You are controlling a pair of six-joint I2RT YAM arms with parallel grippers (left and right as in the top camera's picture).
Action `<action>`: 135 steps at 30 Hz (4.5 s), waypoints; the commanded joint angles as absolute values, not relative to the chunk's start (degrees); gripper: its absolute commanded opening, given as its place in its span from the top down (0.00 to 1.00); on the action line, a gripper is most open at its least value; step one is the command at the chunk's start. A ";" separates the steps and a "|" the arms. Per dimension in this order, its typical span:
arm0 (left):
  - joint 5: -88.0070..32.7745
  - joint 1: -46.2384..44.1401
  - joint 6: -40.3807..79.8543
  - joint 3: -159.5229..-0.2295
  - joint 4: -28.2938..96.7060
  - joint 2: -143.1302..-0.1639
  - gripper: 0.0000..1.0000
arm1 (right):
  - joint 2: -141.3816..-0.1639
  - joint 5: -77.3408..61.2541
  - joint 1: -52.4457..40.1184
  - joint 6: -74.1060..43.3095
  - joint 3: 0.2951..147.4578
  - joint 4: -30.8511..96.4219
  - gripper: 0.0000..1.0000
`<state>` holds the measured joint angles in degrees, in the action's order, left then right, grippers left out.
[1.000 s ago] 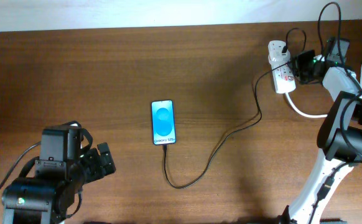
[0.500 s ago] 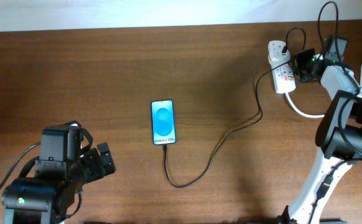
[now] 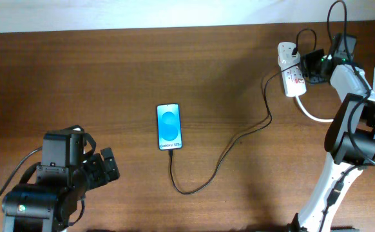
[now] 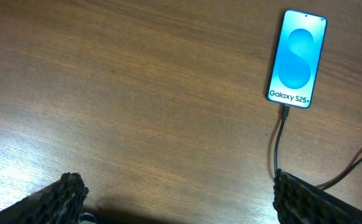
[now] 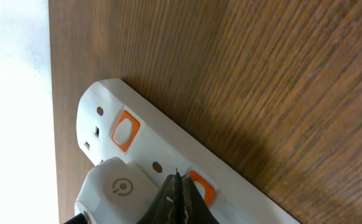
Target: Plug charger to phone and switch on socket
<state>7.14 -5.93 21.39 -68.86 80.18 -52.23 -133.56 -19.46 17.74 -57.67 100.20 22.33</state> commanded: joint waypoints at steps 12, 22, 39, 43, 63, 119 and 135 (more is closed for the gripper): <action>8.01 -5.89 20.71 -68.34 80.23 -52.05 0.01 | -137.10 -21.15 9.41 -57.65 97.36 30.20 0.96; 7.99 -5.89 20.71 -68.34 80.23 -52.05 0.01 | -128.51 -13.74 12.56 -50.76 97.47 37.65 0.95; 7.99 -5.89 20.71 -68.34 80.23 -52.05 0.01 | -103.09 -9.21 19.46 -34.41 97.47 51.72 0.96; 7.97 -5.89 20.71 -68.34 80.49 -52.03 0.01 | -95.59 -9.19 19.35 -31.29 97.47 55.81 0.96; 8.40 -5.89 20.78 -68.34 80.09 -25.21 0.01 | -55.33 -9.17 19.35 -19.68 97.47 78.81 0.96; -6.24 -5.85 21.37 -68.34 96.20 -24.99 0.01 | -7.31 -16.84 11.49 -11.79 48.36 47.51 0.02; -6.24 -5.85 21.34 -68.34 96.71 -24.99 0.01 | -0.23 -11.55 1.58 -13.19 7.01 -1.98 0.02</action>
<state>-5.85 -5.91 21.43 -68.27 96.68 -25.21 -1.02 -15.22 2.98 -11.99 9.91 -0.47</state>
